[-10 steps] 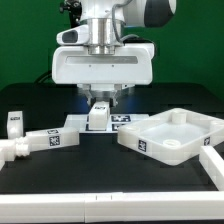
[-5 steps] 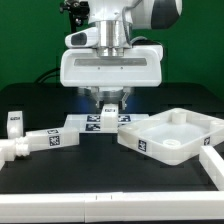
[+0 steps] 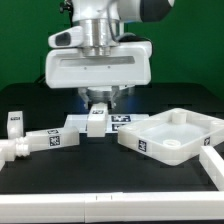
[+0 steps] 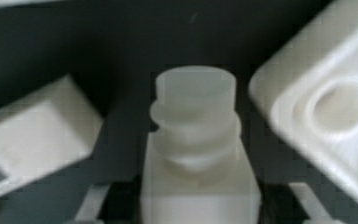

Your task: Assemble desk

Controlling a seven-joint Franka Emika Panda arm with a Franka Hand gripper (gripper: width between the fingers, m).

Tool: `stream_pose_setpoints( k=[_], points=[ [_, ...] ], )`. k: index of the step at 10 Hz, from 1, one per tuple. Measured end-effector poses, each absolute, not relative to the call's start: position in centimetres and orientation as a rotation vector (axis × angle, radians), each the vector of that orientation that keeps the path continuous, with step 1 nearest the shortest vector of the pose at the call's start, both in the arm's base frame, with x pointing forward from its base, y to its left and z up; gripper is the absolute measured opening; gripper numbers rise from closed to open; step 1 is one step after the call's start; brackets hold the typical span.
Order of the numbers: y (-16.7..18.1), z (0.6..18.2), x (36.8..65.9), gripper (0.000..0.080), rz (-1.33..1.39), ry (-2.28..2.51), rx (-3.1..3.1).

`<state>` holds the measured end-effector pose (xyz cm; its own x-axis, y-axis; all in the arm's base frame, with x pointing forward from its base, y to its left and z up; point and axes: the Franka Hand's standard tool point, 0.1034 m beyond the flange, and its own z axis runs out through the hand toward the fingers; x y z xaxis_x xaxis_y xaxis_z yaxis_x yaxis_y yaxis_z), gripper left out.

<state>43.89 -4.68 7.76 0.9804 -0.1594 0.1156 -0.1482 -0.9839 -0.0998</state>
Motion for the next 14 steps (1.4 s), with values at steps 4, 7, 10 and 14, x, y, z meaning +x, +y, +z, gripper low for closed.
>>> stream_pose_setpoints(
  k=[4,7,10,14],
  points=[
    [-4.8,8.3,45.0,0.0284,-0.064,0.322,-2.976],
    [-4.8,6.0,43.0,0.0284,-0.084,0.301,-3.019],
    [-5.3,4.1,41.8,0.0284,-0.066,0.312,-3.034],
    [-4.0,1.7,40.1,0.0284,-0.087,0.283,-3.074]
  ],
)
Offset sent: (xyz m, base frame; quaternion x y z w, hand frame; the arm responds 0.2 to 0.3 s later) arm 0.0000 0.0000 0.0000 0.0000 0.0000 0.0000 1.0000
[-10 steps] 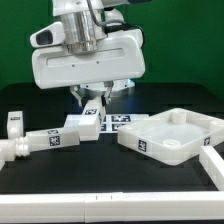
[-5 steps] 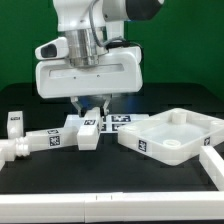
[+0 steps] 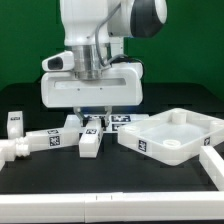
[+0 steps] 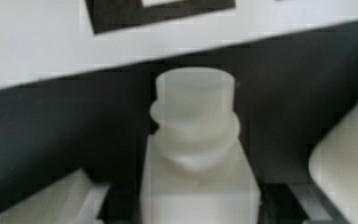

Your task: Assemble desk

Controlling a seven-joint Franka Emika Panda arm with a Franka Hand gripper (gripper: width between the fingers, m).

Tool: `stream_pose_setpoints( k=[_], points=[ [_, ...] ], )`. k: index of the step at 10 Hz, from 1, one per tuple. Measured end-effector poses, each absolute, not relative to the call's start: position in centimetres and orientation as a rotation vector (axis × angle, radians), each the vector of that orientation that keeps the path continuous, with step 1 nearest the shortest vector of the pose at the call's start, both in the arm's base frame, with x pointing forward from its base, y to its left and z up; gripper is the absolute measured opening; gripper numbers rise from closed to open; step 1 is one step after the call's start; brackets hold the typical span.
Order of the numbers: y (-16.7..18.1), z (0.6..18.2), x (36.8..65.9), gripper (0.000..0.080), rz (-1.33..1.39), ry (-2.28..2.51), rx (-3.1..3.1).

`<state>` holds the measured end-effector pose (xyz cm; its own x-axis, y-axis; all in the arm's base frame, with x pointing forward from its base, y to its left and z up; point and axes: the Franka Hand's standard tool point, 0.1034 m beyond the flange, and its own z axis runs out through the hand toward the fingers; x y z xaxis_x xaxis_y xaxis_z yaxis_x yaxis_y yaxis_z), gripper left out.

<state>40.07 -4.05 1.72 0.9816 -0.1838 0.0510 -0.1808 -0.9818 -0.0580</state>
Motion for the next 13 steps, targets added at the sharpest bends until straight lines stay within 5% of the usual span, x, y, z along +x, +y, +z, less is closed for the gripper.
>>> stream_pose_setpoints(
  k=[3,5,6,7,13],
  points=[
    [-4.0,1.7,40.1,0.0284,-0.095,0.278,-3.078],
    [-4.0,1.8,40.2,0.0524,-0.092,0.276,-3.076],
    [-3.6,2.9,40.6,0.0524,-0.05,0.272,-3.049],
    [-2.7,4.4,41.5,0.0623,-0.069,0.217,-3.045],
    [1.1,5.5,43.1,0.0649,-0.099,-0.051,-3.063]
  ],
)
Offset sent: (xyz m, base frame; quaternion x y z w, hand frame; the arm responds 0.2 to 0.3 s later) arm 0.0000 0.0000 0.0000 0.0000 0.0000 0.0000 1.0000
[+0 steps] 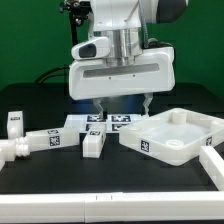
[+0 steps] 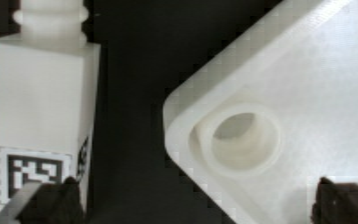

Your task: Assemble desk

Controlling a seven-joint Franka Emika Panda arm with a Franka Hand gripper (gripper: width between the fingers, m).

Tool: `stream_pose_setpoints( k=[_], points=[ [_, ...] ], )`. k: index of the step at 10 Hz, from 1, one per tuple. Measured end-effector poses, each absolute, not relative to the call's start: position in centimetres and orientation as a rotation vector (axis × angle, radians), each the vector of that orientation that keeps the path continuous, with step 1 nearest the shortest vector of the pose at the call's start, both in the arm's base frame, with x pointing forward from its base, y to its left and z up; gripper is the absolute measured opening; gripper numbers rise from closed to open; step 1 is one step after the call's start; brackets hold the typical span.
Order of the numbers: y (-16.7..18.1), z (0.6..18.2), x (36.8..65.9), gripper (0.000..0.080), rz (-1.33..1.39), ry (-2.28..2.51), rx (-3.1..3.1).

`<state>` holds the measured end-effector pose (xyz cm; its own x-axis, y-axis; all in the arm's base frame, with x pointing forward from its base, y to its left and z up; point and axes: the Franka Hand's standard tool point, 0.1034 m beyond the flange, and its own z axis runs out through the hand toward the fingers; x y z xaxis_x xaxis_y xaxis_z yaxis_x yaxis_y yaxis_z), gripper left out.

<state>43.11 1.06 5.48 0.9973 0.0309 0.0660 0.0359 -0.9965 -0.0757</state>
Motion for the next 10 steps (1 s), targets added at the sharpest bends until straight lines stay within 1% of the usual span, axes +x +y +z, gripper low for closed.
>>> stream_pose_setpoints(
  k=[1,2,3,4,5,6,10],
  points=[
    [1.2,5.5,43.3,0.0649,-0.104,-0.074,-3.064],
    [2.5,5.8,44.6,0.0649,-0.145,-0.235,-3.072],
    [2.9,5.7,45.9,0.0649,-0.167,-0.345,-3.061],
    [3.7,5.4,47.2,0.0649,-0.179,-0.423,-3.049],
    [5.5,4.9,48.0,0.0649,-0.196,-0.464,-3.038],
    [6.9,4.8,47.5,0.0649,-0.228,-0.44,-3.043],
    [6.6,4.6,47.4,0.0649,-0.222,-0.498,-3.04]
  ],
)
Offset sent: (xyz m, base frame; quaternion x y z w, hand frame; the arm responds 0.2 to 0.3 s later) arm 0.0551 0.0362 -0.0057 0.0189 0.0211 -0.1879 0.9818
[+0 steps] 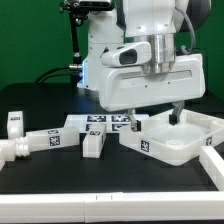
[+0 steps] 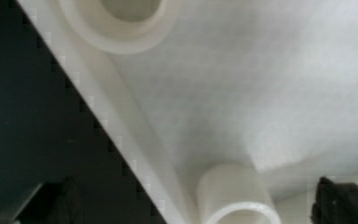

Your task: Assemble desk

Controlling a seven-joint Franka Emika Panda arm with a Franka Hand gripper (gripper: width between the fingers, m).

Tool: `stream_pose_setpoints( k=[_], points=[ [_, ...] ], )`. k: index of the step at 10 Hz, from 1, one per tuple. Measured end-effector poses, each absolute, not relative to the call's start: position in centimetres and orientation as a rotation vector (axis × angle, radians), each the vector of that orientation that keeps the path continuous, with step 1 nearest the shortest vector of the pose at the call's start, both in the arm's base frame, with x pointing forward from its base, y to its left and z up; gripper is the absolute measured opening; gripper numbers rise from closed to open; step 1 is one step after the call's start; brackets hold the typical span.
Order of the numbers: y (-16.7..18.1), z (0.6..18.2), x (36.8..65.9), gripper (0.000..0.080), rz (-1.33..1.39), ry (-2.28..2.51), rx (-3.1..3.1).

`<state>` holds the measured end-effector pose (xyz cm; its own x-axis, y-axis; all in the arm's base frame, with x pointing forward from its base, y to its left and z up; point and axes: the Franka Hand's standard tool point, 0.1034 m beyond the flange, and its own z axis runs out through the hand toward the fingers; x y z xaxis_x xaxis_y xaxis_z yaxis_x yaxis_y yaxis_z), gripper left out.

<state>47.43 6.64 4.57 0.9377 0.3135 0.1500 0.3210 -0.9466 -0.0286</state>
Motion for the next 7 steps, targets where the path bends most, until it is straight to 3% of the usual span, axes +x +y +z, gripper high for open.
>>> stream_pose_setpoints(
  k=[3,7],
  points=[
    [6.5,3.4,50.4,0.0649,-0.224,-0.902,-2.96],
    [6.4,3.2,50.1,0.0649,-0.212,-0.902,-2.96]
  ],
)
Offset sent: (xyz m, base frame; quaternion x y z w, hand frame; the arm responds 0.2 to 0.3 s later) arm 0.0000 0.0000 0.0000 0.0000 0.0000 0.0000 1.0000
